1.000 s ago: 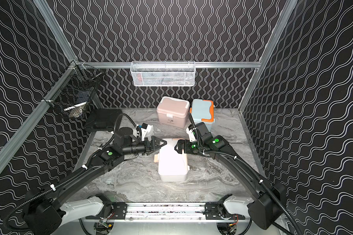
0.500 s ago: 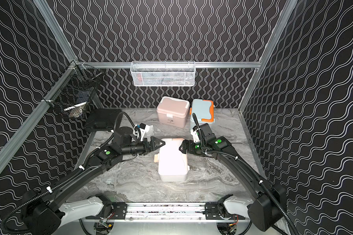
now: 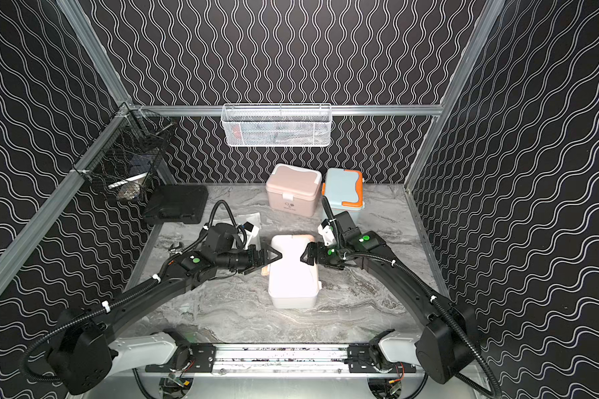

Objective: Open first aid kits and take out gauze
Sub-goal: Open the lid of the first aid kit.

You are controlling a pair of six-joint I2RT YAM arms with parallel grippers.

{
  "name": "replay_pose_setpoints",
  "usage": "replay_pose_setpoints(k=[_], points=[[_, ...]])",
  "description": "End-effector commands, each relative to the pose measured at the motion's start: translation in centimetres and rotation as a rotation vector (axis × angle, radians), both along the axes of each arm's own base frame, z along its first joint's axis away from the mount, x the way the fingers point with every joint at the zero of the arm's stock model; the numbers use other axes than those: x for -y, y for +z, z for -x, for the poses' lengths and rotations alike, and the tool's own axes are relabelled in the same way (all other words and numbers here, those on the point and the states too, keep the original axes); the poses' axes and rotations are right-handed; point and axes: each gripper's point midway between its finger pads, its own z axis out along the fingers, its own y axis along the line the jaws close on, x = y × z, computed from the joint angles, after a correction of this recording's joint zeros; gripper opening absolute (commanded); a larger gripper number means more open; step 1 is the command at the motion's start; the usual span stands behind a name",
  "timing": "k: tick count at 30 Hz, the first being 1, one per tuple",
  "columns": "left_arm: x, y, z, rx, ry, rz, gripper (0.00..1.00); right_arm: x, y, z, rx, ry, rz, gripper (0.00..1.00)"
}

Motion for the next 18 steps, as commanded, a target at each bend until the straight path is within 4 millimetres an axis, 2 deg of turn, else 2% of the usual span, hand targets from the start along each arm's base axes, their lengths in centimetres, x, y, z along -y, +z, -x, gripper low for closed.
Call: replay_pose_setpoints(k=[1, 12, 18], points=[[0.8, 1.0, -0.7, 0.037, -0.016, 0.047, 0.98, -0.3, 0.0, -0.1, 0.008, 0.018, -0.012, 0.85], [1.0, 0.0, -0.9, 0.014, -0.014, 0.052, 0.98, -0.5, -0.2, 0.1, -0.005, 0.027, -0.017, 0.85], [2.0, 1.7, -0.4, 0.011, -0.050, 0.148, 0.98, -1.1, 0.1, 0.1, -0.013, 0.038, -0.049, 0.84]])
